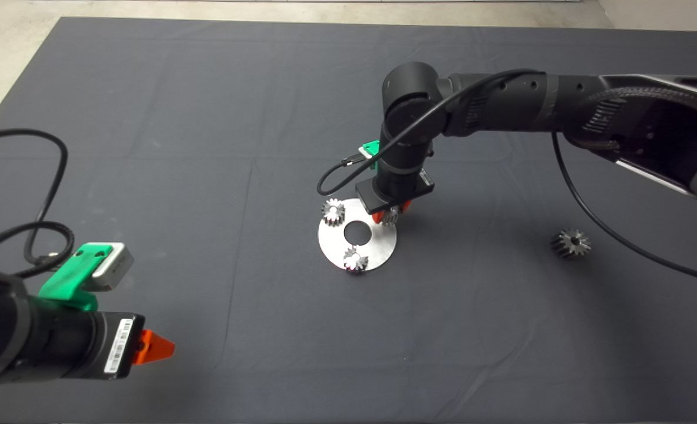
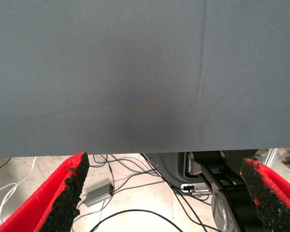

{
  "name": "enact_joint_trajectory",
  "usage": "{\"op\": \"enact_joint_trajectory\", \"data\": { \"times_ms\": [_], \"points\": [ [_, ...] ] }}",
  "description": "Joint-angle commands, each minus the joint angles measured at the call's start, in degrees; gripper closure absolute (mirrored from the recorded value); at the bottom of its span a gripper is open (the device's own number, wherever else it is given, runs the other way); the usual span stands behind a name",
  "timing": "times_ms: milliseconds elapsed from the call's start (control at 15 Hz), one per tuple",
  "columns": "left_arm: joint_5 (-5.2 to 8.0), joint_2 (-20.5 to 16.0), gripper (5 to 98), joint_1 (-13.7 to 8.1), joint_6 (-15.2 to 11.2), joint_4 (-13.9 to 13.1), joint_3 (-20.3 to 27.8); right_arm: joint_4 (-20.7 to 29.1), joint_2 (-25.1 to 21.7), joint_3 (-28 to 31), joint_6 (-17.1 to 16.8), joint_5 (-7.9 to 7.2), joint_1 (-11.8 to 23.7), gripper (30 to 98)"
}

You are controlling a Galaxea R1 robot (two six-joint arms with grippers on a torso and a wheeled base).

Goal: Remove an incorrectly installed larger gear and replace it with the correct smaller gear

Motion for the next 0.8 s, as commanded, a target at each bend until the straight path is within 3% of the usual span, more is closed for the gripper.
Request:
{"op": "enact_joint_trajectory", "data": {
  "times_ms": [0,733],
  "points": [
    [2.42,0.0,24.2,0.3,-0.3,1.0,0.5,0.5,0.4,0.2,-0.1,-0.18,1.3,92.8],
    [2.42,0.0,24.2,0.4,-0.1,1.0,0.3,0.3,-1.2,0.6,0.0,-0.18,1.2,92.2]
  ]
}}
